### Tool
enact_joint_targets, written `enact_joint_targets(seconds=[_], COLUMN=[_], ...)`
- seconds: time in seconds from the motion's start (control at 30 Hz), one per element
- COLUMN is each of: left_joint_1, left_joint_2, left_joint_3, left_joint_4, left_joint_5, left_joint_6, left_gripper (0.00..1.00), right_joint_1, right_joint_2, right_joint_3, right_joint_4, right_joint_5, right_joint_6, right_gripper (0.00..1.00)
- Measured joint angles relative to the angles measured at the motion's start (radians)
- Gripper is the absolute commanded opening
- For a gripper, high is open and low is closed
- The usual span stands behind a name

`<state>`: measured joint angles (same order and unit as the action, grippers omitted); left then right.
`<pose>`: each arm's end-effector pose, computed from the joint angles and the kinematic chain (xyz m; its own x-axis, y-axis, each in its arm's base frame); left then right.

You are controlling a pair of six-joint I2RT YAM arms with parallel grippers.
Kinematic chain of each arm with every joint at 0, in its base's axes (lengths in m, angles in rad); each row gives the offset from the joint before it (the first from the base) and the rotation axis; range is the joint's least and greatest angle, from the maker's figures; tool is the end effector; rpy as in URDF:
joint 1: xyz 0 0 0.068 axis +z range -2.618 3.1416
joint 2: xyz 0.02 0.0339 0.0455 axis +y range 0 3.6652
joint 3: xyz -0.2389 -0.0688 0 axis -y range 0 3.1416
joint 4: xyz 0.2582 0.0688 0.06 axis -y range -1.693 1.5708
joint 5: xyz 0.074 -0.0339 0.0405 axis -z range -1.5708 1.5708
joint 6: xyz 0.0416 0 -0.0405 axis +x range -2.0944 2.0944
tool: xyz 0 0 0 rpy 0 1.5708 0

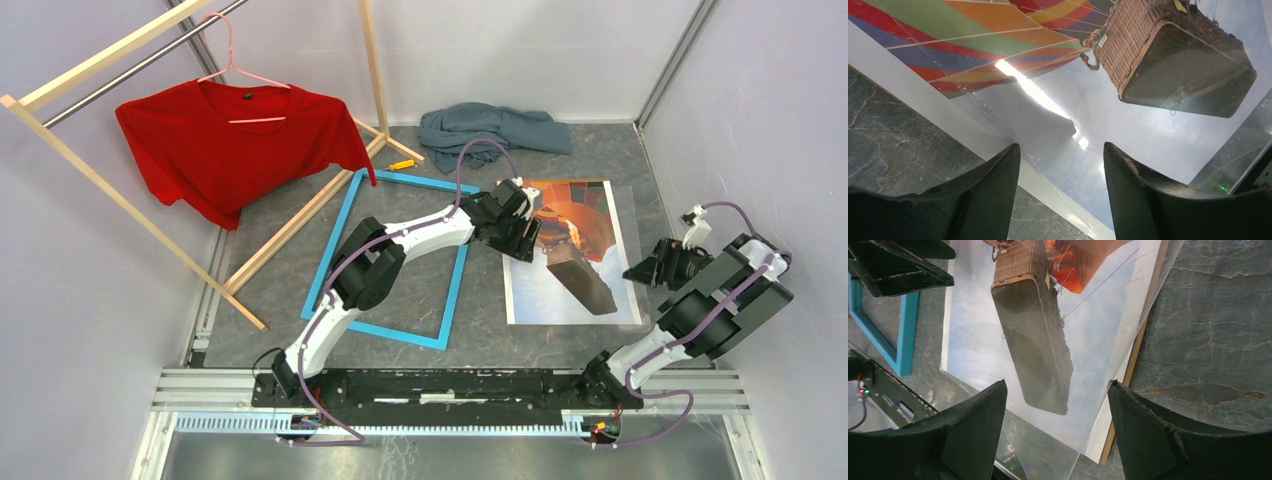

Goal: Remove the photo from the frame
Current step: Pick up the photo frame item from the photo frame.

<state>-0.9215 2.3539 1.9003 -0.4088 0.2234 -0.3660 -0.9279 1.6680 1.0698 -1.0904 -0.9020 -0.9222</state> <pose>0.3079 -0.4209 0.1366 -0.7379 0.3949 -0.5473 0.6423 0.6598 -0.3899 0.1932 -0.2034 0.1563 -0.7992 0.2427 -0.5499 -0.1413 0.8134 0.5643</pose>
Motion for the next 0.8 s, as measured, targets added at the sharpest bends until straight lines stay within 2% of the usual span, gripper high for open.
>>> enact_joint_targets(seconds=[0.8], left_joint_1=[0.002], left_joint_2=[0.0], left_joint_3=[-0.003], left_joint_4=[0.001], left_joint_5=[-0.003], left_joint_6=[0.0], left_gripper=[0.69], right_joint_1=[-0.045], right_joint_2=[0.033], right_joint_3=[-0.002], right_joint_4=[-0.083], right_joint_5=[-0.098], right_joint_6=[-0.061], right_gripper=[0.8])
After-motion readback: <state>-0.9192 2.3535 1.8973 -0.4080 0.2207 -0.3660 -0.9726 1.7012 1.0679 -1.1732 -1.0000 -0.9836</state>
